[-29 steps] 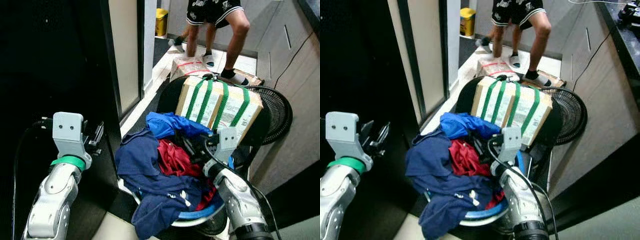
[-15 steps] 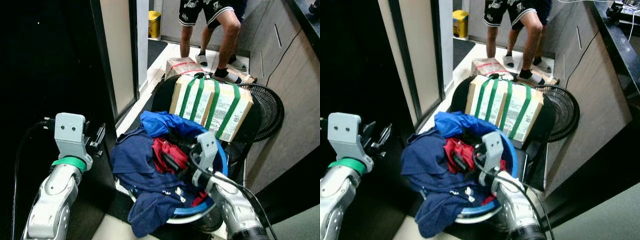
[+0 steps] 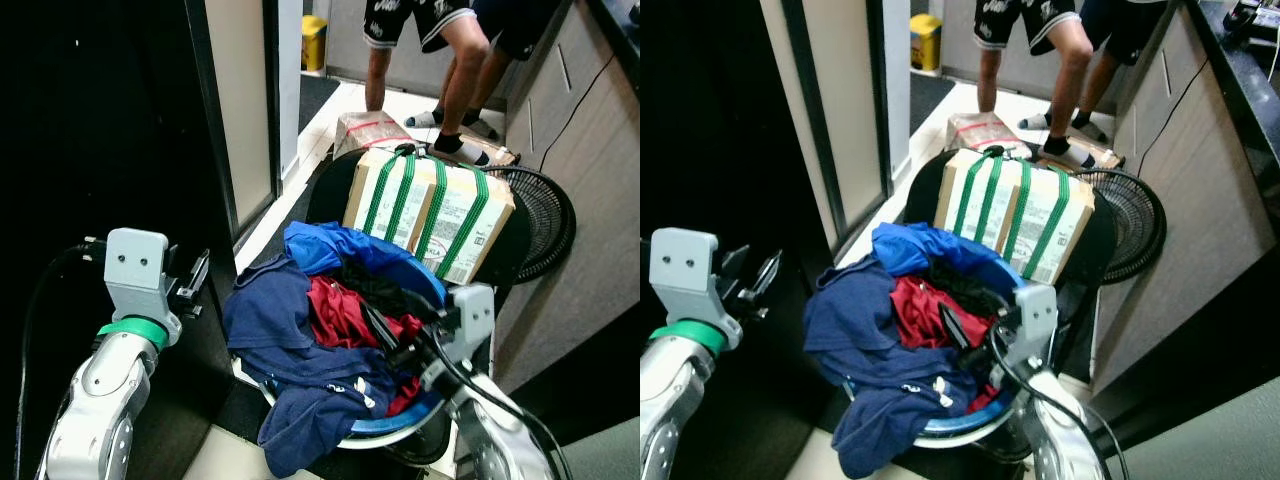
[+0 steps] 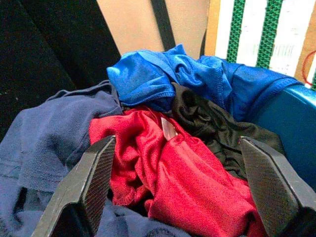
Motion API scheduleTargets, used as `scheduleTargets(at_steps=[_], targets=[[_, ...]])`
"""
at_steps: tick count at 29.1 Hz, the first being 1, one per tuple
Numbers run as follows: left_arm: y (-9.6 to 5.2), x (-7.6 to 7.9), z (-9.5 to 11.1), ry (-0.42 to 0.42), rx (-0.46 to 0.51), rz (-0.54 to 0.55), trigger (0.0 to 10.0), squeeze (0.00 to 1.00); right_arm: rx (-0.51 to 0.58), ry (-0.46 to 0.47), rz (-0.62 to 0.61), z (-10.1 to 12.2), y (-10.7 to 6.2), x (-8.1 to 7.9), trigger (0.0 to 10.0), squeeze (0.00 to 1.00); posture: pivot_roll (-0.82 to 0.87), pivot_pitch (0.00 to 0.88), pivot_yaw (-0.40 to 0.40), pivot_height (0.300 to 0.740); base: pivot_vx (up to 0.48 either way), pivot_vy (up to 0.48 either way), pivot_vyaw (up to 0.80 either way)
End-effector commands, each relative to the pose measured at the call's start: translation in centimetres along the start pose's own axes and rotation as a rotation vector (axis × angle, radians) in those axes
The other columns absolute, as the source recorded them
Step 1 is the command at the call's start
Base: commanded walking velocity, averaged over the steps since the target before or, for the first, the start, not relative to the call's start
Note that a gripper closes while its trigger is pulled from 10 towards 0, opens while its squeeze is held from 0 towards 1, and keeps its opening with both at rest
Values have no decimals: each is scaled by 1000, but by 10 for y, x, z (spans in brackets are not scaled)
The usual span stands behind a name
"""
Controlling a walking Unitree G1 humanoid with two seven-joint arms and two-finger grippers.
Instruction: Clothes washing
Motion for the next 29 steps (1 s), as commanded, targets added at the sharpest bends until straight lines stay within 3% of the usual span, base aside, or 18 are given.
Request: scheduleTargets(at_steps=[1,8,13,15,19,29], targets=[[-2,2,-2,4,-13,-17,10000,0,-37,27,51,-5,-5,-5,10000,1000,135,68,51,740,0,0,0],[-2,2,-1,16,-16,-30,10000,0,-140,51,167,-17,-13,-15,10000,1000,135,68,51,740,0,0,0],[-3,1,-1,23,-19,-31,10000,0,-191,54,188,-21,-20,-15,10000,1000,147,70,50,740,0,0,0],[-3,1,-1,29,-23,-36,10000,0,-275,56,193,-31,-27,-15,10000,1000,146,70,54,740,0,0,0],[-2,1,-1,32,-24,-42,10000,0,-313,48,176,-36,-28,-14,10000,1000,145,70,57,740,0,0,0],[-1,1,-2,37,-31,-49,10000,0,-258,35,175,-31,-12,-10,10000,1000,143,80,70,740,0,0,0]])
Point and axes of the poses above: a point about 5 cm out from each wrist's last joint towards the gripper, its own y axis pointing out of the wrist towards the gripper, its own z axis along the axis of the wrist's last joint, x = y × z, the point moved 1 cm from there along y, pointing out of the wrist towards the gripper, and after that the axes turned 9 degrees about y, right-handed, at the moved point
